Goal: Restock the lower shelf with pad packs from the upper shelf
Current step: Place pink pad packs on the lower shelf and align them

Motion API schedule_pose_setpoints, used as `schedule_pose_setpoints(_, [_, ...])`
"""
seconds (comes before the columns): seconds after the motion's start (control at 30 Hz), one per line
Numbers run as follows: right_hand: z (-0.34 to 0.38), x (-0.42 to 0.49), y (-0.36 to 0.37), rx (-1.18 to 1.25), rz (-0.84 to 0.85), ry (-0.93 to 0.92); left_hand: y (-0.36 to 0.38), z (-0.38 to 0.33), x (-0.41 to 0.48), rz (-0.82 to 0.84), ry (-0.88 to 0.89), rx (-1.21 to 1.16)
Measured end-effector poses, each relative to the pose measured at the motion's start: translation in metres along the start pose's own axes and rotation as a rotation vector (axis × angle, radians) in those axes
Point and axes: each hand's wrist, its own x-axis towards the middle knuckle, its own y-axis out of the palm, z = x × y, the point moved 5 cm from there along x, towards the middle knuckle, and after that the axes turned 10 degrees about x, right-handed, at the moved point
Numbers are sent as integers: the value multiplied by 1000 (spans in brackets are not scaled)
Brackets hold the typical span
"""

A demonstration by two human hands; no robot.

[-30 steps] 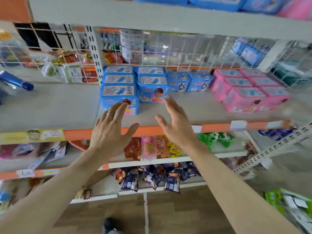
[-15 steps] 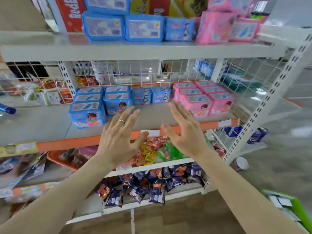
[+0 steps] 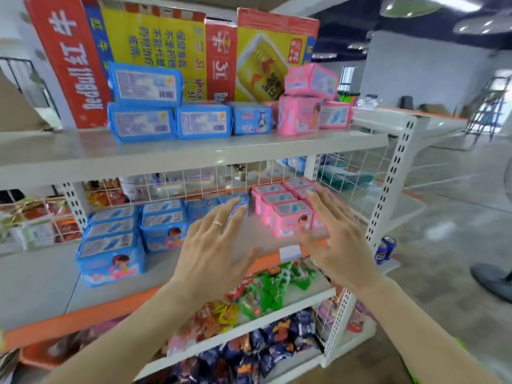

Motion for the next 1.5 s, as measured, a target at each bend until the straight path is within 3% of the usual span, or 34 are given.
schedule_pose_setpoints(0.3, [-9, 66, -33, -15, -68, -45, -32, -4, 56, -105, 15, -37])
schedule_pose_setpoints(0.63, [-115, 188, -66, 61, -125, -91, -16, -57, 189, -156, -6, -13])
schedule_pose_setpoints(0.8, [-173, 255, -64, 139, 68, 20, 20, -59, 278, -58, -179, -33])
schedule_pose_setpoints(0.9, [-212, 295, -50, 246, 220, 206, 35, -60, 321, -10, -311, -136])
schedule_pose_setpoints(1.07, [-264, 354, -15, 513, 264, 389, 69, -56, 367, 64, -467, -234])
schedule_pose_setpoints(1.17, [-273, 363, -10, 622, 192, 362, 74, -54, 376, 14, -504, -248])
schedule_pose_setpoints(1.27, [-272, 357, -18, 582, 119, 330, 61, -60, 375, -119, -496, -256])
schedule_pose_setpoints(1.5, [-236, 310, -56, 718, 160, 295, 19, -78, 335, -225, -495, -357])
